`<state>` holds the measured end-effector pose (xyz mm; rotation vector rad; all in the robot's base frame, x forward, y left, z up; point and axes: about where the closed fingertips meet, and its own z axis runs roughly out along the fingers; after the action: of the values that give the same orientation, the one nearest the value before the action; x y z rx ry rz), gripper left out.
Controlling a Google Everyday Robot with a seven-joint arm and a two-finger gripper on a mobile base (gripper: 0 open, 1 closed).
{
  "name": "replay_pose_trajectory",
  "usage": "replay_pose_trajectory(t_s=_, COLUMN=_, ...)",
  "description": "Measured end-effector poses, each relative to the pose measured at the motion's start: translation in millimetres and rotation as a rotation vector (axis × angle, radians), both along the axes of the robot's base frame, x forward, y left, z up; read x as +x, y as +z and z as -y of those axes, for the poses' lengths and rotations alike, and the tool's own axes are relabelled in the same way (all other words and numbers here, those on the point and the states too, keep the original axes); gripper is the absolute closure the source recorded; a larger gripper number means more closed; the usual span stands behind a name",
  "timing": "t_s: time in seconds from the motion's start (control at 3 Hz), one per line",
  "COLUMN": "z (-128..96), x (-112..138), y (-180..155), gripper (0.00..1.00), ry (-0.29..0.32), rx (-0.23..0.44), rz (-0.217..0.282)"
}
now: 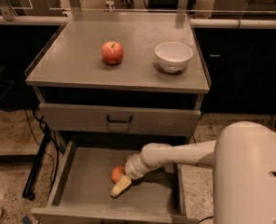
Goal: Pick orange from middle drawer and place on counter
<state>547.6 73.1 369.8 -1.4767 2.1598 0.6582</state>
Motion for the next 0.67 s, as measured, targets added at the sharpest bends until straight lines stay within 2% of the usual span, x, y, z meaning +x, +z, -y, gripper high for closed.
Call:
replay_pose_trajectory(t_s=0.33, z=0.0, x=0.0, y=0.0, gripper=0.18, ry=0.0, rx=0.0, rz=0.0)
replay_pose_trajectory(t_s=0.67, z=0.0, x=0.0, y=0.0, gripper=0.41, ry=0.0, rx=0.0, rz=0.0)
